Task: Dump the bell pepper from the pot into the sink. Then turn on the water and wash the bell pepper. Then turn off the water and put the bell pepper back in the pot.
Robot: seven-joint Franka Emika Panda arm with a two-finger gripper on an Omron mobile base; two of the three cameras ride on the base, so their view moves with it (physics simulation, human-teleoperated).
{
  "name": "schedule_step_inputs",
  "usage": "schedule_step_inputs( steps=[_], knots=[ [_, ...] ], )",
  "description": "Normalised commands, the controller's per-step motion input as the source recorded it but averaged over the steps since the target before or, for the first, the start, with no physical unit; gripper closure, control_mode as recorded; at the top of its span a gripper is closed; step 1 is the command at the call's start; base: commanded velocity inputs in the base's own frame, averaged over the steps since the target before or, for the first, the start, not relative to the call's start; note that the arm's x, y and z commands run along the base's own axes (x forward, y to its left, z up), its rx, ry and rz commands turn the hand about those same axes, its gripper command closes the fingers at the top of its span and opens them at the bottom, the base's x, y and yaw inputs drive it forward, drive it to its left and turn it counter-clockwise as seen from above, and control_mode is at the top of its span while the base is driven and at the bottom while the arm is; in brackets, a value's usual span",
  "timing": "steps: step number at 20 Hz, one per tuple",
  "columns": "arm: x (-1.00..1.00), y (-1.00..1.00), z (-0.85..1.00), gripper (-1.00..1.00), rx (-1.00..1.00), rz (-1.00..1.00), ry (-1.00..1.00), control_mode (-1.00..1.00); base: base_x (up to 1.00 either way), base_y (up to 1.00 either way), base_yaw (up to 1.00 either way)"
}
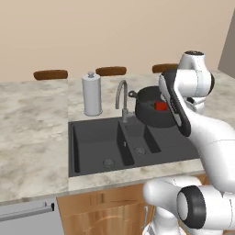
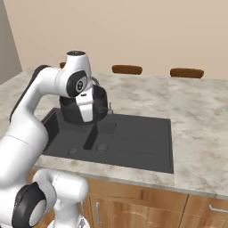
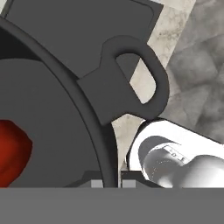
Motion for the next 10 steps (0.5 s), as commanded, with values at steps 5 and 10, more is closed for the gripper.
schedule_step_inputs(
  steps=[5, 10],
  knots=[
    [0.47, 0.01, 0.05, 1.0, -0.15, 0.0, -0.3, -1.0, 0.0, 0.0, 0.0],
    [0.6, 0.0, 0.2, 1.0, -0.01, 0.0, -0.17, -1.0, 0.0, 0.0, 0.0]
  ],
)
